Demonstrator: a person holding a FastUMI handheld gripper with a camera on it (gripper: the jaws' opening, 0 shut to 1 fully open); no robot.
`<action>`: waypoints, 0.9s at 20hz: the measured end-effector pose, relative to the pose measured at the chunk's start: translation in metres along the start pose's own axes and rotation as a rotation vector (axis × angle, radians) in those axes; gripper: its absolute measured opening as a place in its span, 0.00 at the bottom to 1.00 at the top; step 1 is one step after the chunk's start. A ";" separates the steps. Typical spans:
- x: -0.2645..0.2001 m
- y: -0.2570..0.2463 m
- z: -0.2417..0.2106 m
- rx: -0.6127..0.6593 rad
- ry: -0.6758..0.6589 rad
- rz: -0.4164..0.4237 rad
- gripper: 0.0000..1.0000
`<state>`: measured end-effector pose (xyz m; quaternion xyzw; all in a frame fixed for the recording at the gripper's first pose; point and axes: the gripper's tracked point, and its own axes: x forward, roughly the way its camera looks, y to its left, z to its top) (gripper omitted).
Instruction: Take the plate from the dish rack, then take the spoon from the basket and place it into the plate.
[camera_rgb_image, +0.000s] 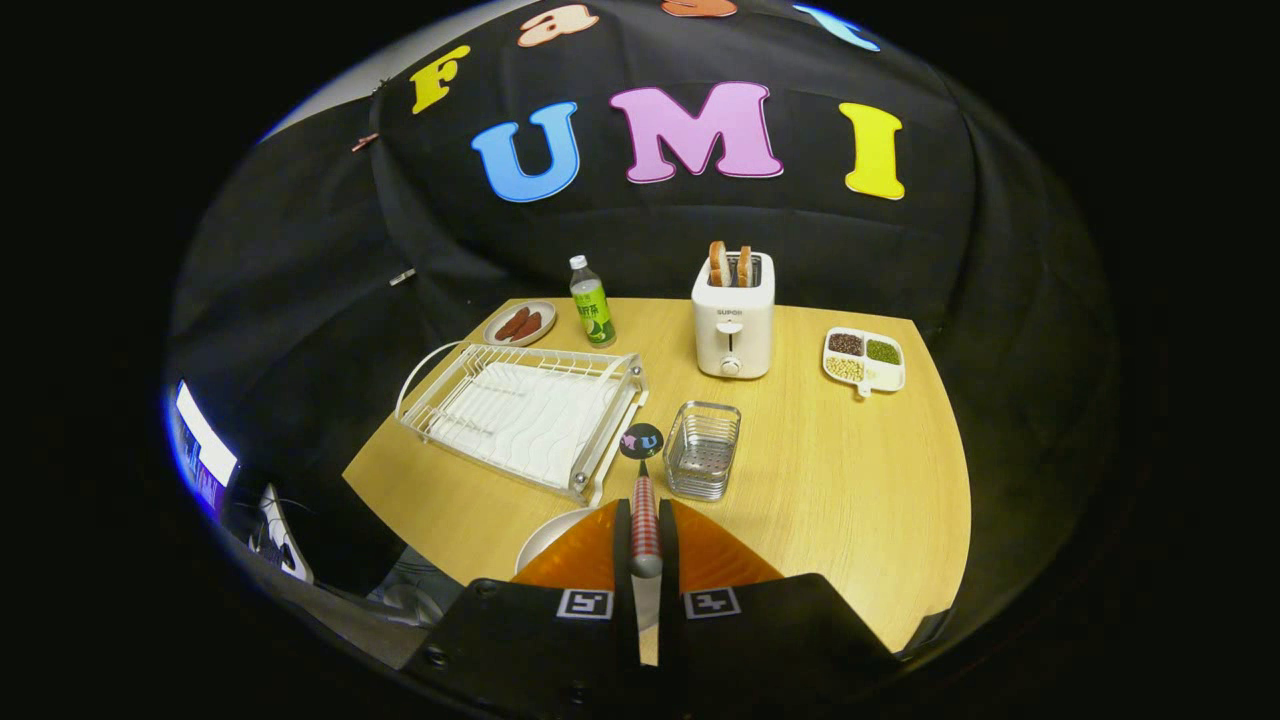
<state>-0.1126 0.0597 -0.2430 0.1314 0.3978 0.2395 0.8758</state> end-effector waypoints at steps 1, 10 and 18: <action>-0.003 0.009 -0.010 -0.011 0.015 0.016 0.11; 0.026 0.020 -0.115 -0.078 0.222 0.038 0.11; 0.048 0.015 -0.144 -0.024 0.232 0.028 0.11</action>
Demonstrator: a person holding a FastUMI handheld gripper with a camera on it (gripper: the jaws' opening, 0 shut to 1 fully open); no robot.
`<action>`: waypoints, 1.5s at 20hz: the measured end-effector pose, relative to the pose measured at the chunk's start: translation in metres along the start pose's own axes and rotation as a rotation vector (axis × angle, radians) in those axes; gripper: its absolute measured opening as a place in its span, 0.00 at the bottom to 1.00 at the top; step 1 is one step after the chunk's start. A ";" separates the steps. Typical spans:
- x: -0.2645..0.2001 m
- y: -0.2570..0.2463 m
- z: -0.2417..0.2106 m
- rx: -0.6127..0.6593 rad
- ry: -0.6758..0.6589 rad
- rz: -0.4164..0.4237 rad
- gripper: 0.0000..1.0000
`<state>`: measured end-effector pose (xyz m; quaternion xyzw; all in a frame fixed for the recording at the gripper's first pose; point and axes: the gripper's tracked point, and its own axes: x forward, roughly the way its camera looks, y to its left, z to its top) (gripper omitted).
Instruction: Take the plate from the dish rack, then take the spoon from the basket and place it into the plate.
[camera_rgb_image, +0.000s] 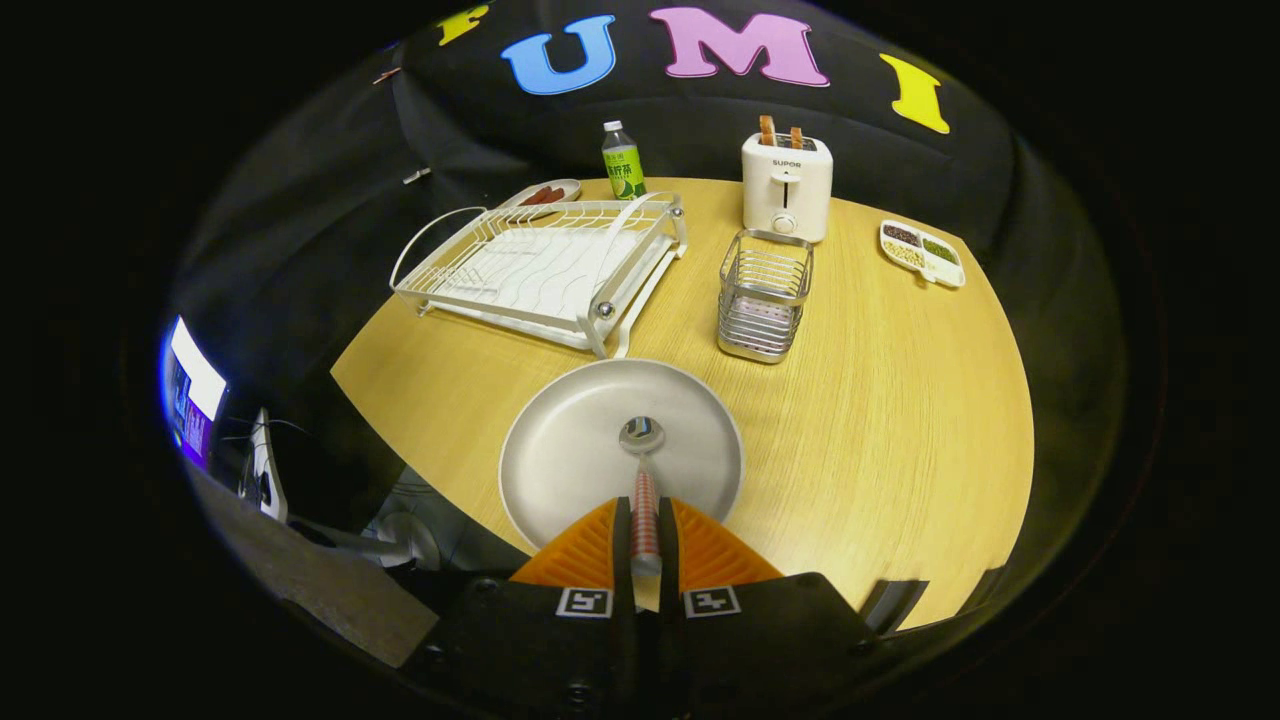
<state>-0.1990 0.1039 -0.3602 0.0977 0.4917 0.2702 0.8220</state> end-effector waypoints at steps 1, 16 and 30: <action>0.003 0.001 -0.001 0.006 -0.001 0.005 0.11; 0.031 -0.009 -0.040 0.005 0.086 -0.030 0.20; 0.017 -0.019 -0.004 0.013 0.015 -0.100 0.99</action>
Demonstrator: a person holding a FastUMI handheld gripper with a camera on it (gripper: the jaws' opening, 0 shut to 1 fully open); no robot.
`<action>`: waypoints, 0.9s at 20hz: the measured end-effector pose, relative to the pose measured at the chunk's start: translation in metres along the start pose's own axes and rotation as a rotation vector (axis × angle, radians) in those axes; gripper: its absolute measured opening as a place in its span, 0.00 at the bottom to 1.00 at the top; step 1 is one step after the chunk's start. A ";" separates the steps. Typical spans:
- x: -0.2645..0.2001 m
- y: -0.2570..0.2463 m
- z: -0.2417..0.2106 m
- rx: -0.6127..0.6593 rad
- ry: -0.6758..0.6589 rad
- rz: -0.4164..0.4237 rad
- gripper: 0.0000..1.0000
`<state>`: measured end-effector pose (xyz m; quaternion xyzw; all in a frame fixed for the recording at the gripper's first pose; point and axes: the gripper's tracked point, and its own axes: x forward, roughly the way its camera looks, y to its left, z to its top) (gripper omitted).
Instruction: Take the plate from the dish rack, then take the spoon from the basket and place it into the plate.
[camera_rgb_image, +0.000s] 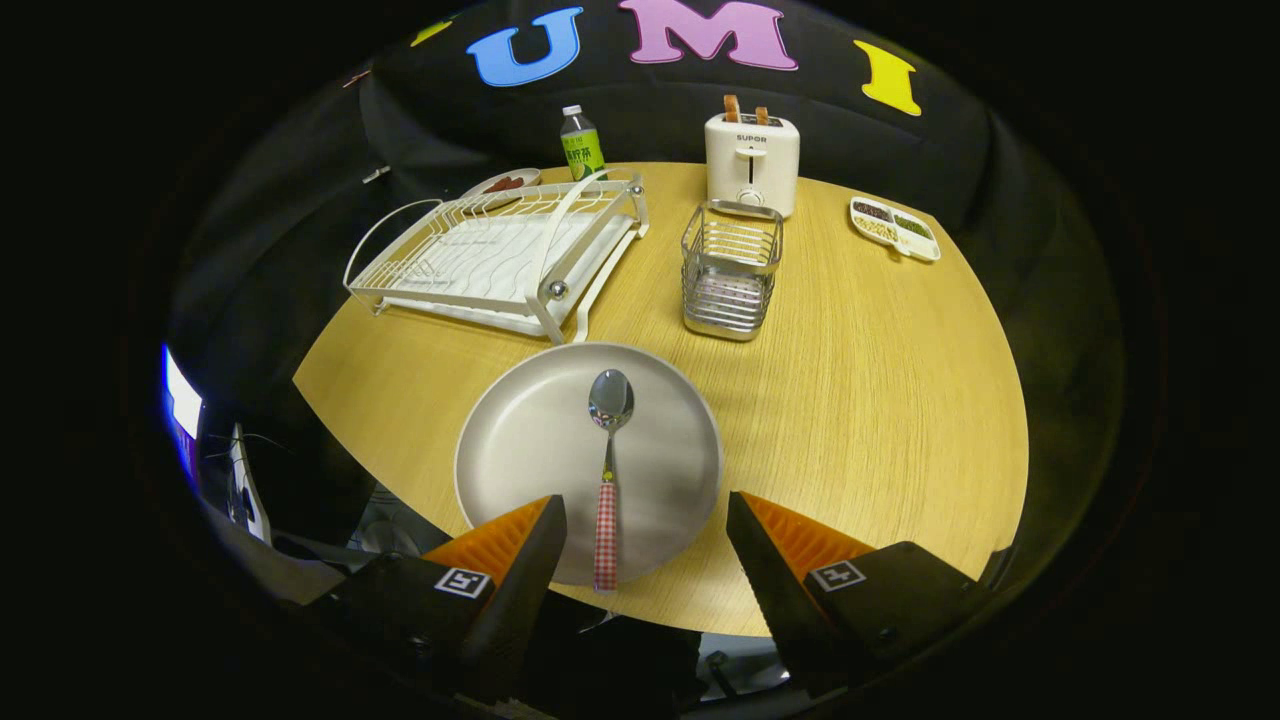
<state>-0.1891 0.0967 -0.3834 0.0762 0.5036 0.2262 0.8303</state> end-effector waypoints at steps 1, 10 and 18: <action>-0.005 -0.001 0.010 -0.025 -0.017 -0.010 0.99; -0.079 -0.008 0.135 -0.109 -0.284 -0.071 0.99; -0.168 -0.015 0.236 -0.149 -0.549 -0.144 0.98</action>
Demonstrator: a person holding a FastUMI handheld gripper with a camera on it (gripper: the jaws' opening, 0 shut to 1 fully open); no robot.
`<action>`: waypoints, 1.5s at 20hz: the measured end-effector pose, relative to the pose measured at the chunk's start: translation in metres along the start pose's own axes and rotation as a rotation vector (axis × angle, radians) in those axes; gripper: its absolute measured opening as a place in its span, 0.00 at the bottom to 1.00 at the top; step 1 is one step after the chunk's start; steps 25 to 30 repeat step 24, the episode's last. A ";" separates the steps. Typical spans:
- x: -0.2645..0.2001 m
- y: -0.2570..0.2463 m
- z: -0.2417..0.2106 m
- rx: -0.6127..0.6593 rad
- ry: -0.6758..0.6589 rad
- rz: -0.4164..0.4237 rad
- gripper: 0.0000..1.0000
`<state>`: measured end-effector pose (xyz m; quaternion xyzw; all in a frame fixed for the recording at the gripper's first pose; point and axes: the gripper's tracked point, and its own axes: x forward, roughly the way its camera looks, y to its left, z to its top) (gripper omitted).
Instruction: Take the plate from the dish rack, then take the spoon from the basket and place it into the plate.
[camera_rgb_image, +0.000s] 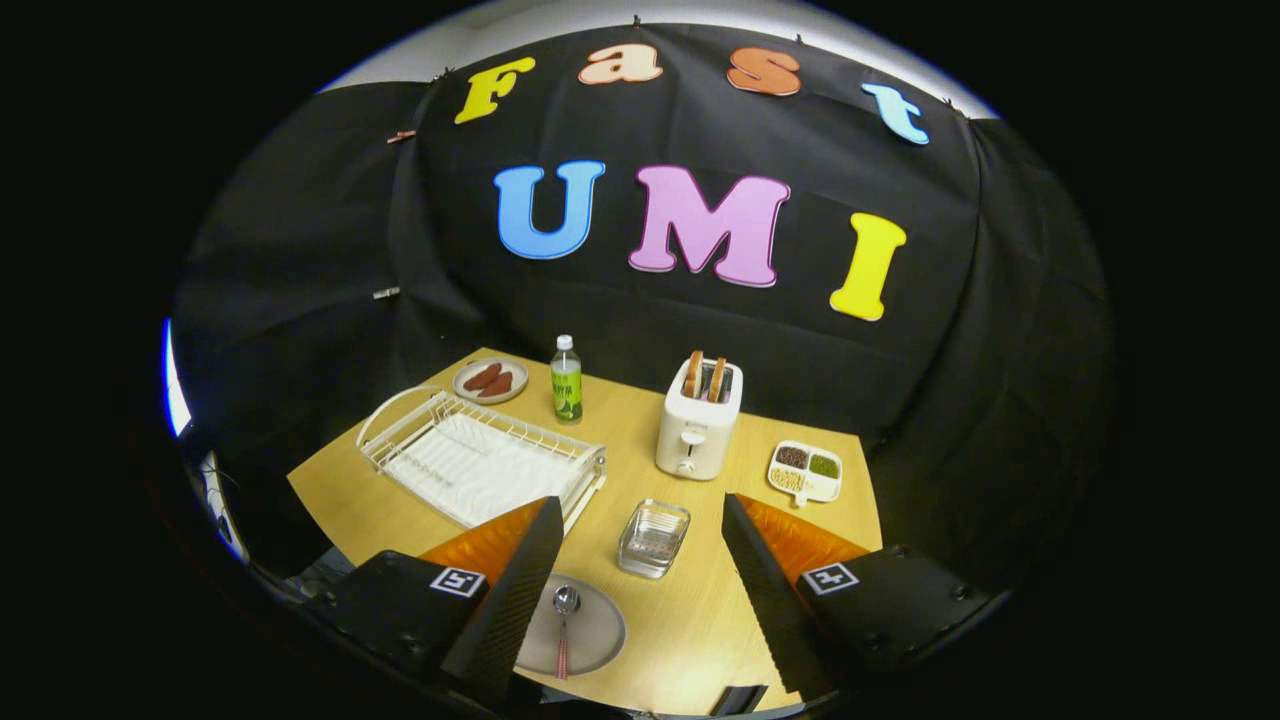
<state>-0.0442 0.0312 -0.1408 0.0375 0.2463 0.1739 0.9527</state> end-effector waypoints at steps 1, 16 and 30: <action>-0.006 -0.005 0.015 -0.019 -0.032 -0.019 0.98; -0.067 -0.040 0.138 0.016 -0.356 -0.143 0.98; -0.063 -0.042 0.140 0.018 -0.347 -0.143 0.98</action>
